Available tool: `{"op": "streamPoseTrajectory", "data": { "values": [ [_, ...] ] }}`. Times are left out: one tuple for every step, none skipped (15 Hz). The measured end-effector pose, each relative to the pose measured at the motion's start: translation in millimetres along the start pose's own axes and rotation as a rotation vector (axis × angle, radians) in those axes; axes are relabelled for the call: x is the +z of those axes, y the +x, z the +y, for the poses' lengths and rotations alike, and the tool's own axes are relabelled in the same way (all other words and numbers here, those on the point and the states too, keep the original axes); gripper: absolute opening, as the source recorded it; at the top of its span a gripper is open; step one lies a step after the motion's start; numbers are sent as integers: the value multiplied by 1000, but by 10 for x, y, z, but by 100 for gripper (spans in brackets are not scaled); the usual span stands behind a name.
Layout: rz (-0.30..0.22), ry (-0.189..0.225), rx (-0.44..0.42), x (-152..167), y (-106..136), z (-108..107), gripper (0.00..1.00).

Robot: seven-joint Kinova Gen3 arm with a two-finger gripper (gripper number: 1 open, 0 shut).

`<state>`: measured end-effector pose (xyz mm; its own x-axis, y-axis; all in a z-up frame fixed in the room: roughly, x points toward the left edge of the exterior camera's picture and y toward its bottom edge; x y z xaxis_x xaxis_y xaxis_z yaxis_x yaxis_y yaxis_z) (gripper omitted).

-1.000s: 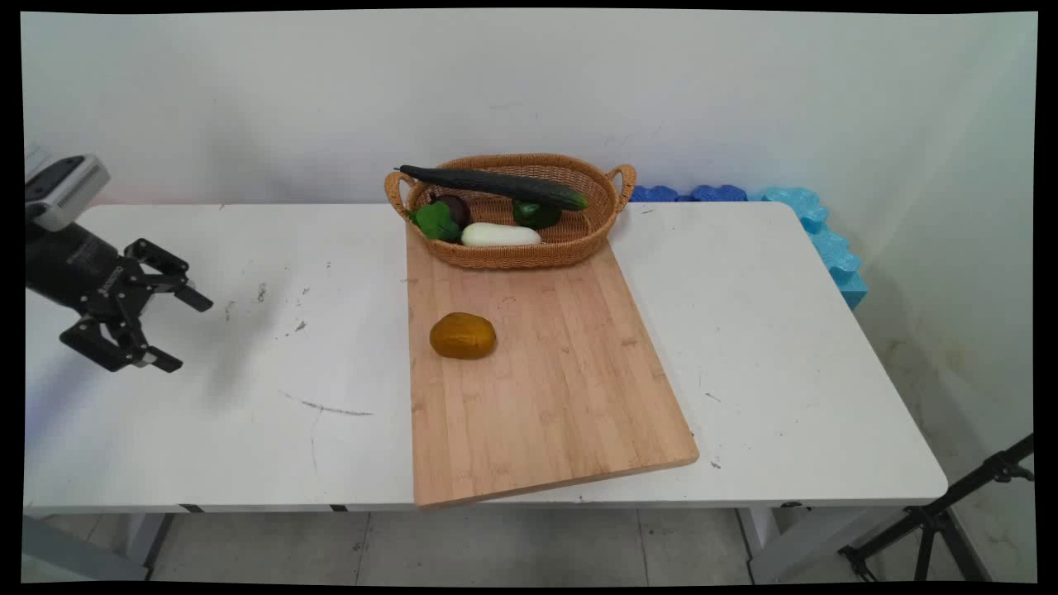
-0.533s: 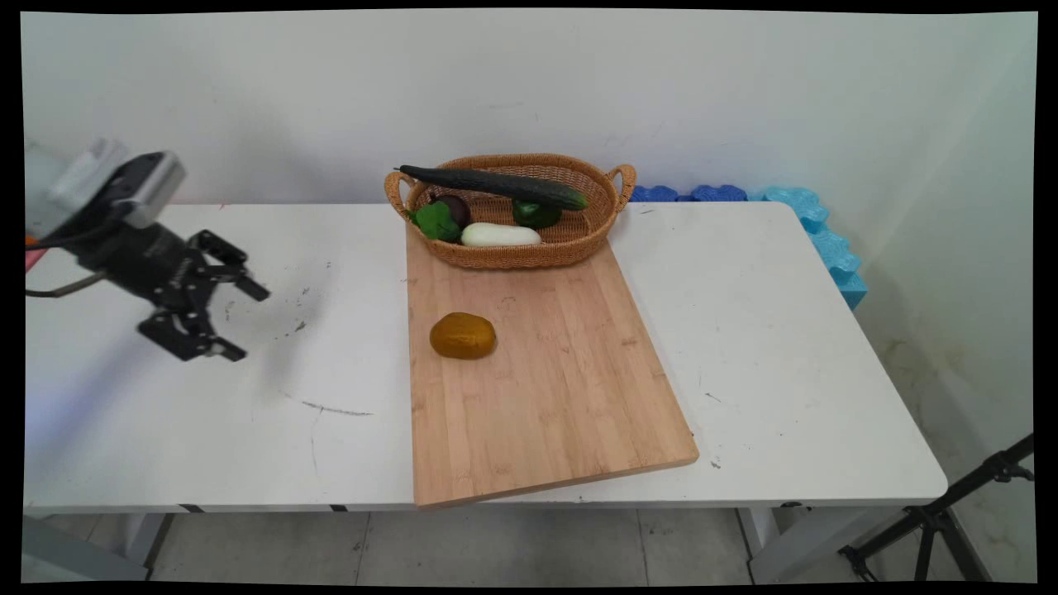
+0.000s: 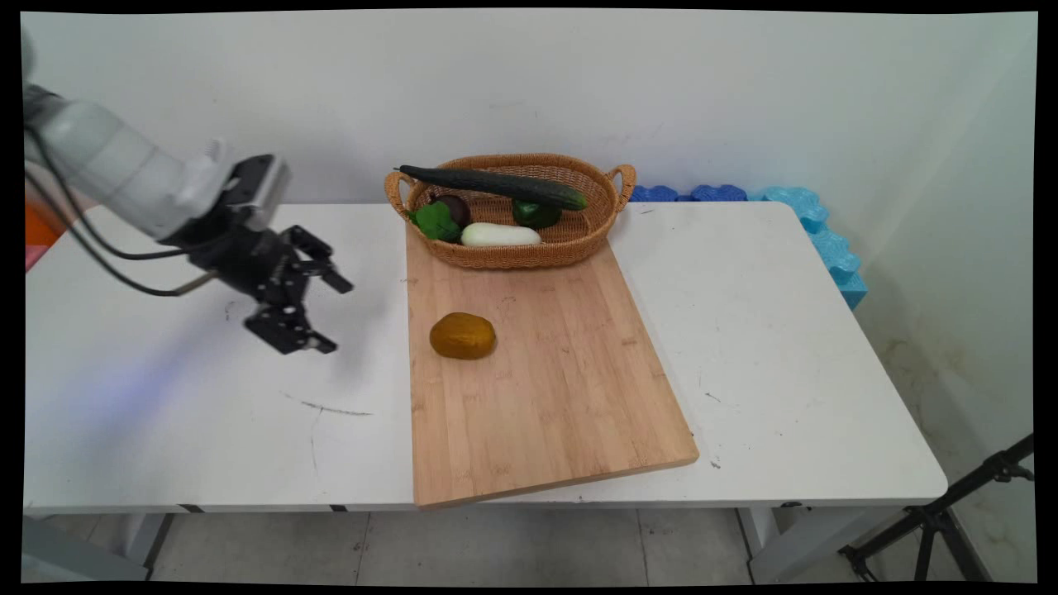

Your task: Pick up the potato from the cutting board

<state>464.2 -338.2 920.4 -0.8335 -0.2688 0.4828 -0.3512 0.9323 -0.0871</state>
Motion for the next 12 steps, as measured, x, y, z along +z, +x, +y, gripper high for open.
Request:
{"op": "streamPoseTrajectory", "data": {
  "values": [
    [1, 5, 4, 81, 80, -10, 100],
    [2, 10, 9, 181, 168, -22, 100],
    [2, 15, 15, 281, 248, -32, 100],
    [3, 19, 19, 364, 312, -39, 100],
    [3, 24, 24, 463, 380, -51, 100],
    [3, 29, 29, 563, 442, -61, 100],
    [2, 33, 32, 647, 490, -69, 100],
    [2, 38, 36, 744, 539, -77, 100],
    [1, 43, 38, 835, 585, -85, 100],
    [0, 47, 40, 910, 621, -93, 100],
    [-1, 51, 41, 992, 656, -99, 100],
    [-3, 55, 42, 1069, 688, -105, 100]
  ]
}}
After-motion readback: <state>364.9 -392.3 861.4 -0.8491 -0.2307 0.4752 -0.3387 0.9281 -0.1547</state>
